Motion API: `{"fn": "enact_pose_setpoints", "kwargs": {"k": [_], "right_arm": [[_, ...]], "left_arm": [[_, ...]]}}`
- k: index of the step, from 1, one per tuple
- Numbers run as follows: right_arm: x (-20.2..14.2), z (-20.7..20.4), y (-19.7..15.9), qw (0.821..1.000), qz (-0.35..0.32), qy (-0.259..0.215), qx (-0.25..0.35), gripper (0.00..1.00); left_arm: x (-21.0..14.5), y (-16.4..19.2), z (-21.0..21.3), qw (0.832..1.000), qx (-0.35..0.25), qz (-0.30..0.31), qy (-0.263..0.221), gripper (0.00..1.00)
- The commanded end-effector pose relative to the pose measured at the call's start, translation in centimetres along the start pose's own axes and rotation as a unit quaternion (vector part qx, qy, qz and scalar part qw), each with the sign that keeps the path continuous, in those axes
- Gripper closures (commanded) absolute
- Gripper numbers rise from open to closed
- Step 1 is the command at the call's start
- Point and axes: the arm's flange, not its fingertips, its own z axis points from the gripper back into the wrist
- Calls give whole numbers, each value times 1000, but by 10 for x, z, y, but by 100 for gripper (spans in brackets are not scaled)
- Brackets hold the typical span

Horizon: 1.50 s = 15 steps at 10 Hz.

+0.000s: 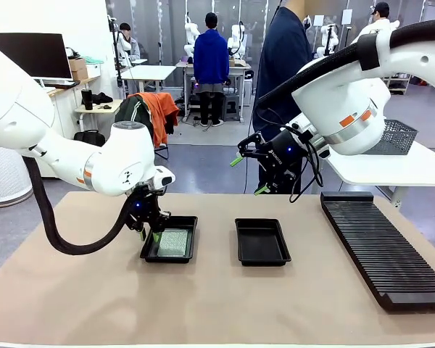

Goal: Inspect and transfer BCBs to ESD trays.
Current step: Pick up the ESD tray and place it on the left side of the table.

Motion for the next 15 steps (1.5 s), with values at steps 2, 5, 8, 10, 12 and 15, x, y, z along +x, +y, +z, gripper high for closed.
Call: {"fn": "enact_pose_setpoints", "kwargs": {"k": [2, 5, 8, 10, 12, 15], "right_arm": [[2, -1, 1, 1000, 0, -5, -5, 0], [2, -1, 1, 1000, 0, -5, -5, 0], [2, -1, 1, 1000, 0, -5, -5, 0], [2, -1, 1, 1000, 0, -5, -5, 0], [2, -1, 1, 1000, 0, -5, -5, 0], [2, -1, 1, 1000, 0, -5, -5, 0]], "left_arm": [[4, -3, -4, 1000, 13, 16, -5, 83], [4, -1, -6, 1000, 16, 19, -4, 100], [3, -3, -8, 1000, 14, 18, -1, 100], [2, 2, -2, 1000, 0, 6, 1, 100], [2, 2, -2, 1000, 0, 6, 1, 100], [2, 2, -2, 1000, 0, 9, 1, 97]]}}
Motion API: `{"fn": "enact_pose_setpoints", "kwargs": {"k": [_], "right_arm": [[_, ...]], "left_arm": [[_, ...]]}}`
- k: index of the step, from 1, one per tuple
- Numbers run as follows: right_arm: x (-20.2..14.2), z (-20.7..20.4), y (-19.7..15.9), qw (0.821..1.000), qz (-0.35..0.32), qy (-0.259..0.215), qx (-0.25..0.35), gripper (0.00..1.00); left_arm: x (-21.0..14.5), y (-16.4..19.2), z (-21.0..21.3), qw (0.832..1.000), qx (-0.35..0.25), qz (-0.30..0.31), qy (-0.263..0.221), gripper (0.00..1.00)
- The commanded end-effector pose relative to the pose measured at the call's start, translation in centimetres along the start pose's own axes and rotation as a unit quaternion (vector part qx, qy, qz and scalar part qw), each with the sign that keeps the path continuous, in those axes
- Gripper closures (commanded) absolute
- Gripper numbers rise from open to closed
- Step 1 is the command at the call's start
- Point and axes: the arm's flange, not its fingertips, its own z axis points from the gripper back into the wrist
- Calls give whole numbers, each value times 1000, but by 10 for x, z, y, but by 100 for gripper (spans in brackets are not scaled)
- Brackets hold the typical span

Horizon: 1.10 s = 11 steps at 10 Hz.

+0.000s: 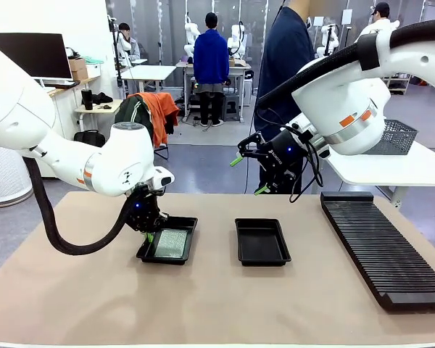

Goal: Inspect and transfer BCBs to ESD trays.
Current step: Pick up the ESD tray and place it on the left side of the table.

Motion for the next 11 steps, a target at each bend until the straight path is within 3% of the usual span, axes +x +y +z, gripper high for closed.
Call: {"fn": "enact_pose_setpoints", "kwargs": {"k": [1, 5, 7, 9, 11], "right_arm": [[2, -1, 1, 1000, 0, -5, -5, 0], [2, -1, 1, 1000, 0, -5, -5, 0], [2, -1, 1, 1000, 0, -5, -5, 0], [2, -1, 1, 1000, 0, -5, -5, 0], [2, -1, 1, 1000, 0, -5, -5, 0]], "left_arm": [[2, 18, 1, 999, -31, 23, 10, 97], [0, 81, 6, 989, -136, 64, 14, 97], [-2, 110, 18, 983, -176, 48, -5, 97], [-4, 158, 32, 979, -193, 69, -25, 97], [-4, 197, 42, 978, -202, 46, -20, 97]]}}
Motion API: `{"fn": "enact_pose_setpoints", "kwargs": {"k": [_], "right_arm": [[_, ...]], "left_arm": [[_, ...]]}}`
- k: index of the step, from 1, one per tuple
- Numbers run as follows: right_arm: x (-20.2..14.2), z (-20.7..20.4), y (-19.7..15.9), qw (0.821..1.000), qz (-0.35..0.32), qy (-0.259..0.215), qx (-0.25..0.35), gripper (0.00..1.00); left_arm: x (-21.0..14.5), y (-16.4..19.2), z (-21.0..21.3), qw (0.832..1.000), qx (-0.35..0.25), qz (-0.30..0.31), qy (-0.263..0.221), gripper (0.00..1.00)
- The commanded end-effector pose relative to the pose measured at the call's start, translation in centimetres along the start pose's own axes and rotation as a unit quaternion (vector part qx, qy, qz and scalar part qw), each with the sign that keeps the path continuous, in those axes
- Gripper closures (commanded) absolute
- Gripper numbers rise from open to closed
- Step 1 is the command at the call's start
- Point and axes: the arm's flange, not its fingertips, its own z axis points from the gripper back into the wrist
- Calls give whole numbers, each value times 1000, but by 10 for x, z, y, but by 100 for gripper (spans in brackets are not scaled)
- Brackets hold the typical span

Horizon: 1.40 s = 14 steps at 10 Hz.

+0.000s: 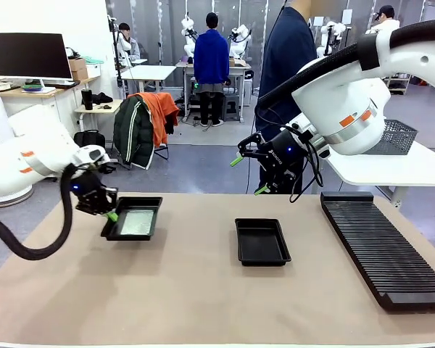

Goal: Inspect and transfer BCBs to ESD trays.
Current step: Pick up the ESD tray and place it on the left side of the table.

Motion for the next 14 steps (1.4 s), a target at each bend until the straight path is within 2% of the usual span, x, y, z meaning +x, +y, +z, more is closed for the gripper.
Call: {"fn": "enact_pose_setpoints", "kwargs": {"k": [1, 3, 6, 10, 14], "right_arm": [[2, -1, 1, 1000, 1, -4, -5, 0], [2, -1, 1, 1000, 1, -4, -5, 0], [2, -1, 1, 1000, 1, -4, -5, 0], [2, -1, 1, 1000, 1, -4, -5, 0], [2, -1, 1, 1000, 1, -4, -5, 0]], "left_arm": [[-3, 29, 15, 1000, -6, -15, 8, 97], [-5, 63, 27, 1000, -3, -19, 8, 97], [-12, 109, 33, 1000, 7, 9, 10, 97], [-24, 131, 23, 999, 35, 28, -13, 97], [-31, 128, 7, 998, 59, 20, -22, 97]]}}
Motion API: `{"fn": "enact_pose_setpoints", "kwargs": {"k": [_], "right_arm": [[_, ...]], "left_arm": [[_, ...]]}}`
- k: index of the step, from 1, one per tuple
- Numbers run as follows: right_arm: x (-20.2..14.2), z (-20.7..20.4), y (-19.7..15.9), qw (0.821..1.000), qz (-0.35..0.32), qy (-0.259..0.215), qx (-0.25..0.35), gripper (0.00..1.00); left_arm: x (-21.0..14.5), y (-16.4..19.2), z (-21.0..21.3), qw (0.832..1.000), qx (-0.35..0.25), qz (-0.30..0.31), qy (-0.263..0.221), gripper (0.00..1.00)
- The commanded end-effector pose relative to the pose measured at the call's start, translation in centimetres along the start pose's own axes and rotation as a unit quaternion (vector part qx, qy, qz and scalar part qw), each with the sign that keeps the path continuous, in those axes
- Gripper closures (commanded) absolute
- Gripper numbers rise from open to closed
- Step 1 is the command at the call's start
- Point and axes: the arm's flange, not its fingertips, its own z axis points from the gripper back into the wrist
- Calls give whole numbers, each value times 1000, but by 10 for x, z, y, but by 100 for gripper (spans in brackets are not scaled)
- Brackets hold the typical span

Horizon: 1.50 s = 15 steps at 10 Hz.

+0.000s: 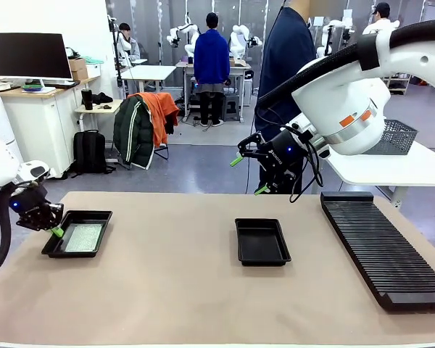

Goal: Inspect and transfer BCBs to ESD trays.
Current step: Pick up the ESD tray and place it on the left side of the table.

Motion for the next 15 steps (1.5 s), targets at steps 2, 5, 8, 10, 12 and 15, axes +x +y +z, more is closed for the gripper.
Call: {"fn": "enact_pose_setpoints", "kwargs": {"k": [2, 5, 8, 10, 12, 15], "right_arm": [[2, -1, 1, 1000, 1, -4, -5, 0], [2, -1, 1, 1000, 1, -4, -5, 0], [2, -1, 1, 1000, 1, -4, -5, 0], [2, -1, 1, 1000, 1, -4, -5, 0], [2, -1, 1, 1000, 1, -4, -5, 0], [2, -1, 1, 1000, 1, -4, -5, 0]], "left_arm": [[0, 0, 0, 1000, 0, 0, 0, 97], [0, 0, 0, 1000, 0, 0, 0, 97], [0, 0, 0, 1000, 0, 0, 0, 97], [0, 0, 0, 1000, 0, 0, 0, 97], [-1, -1, -3, 1000, 5, -3, -2, 91], [-3, -4, 0, 1000, 19, -10, -9, 0]]}}
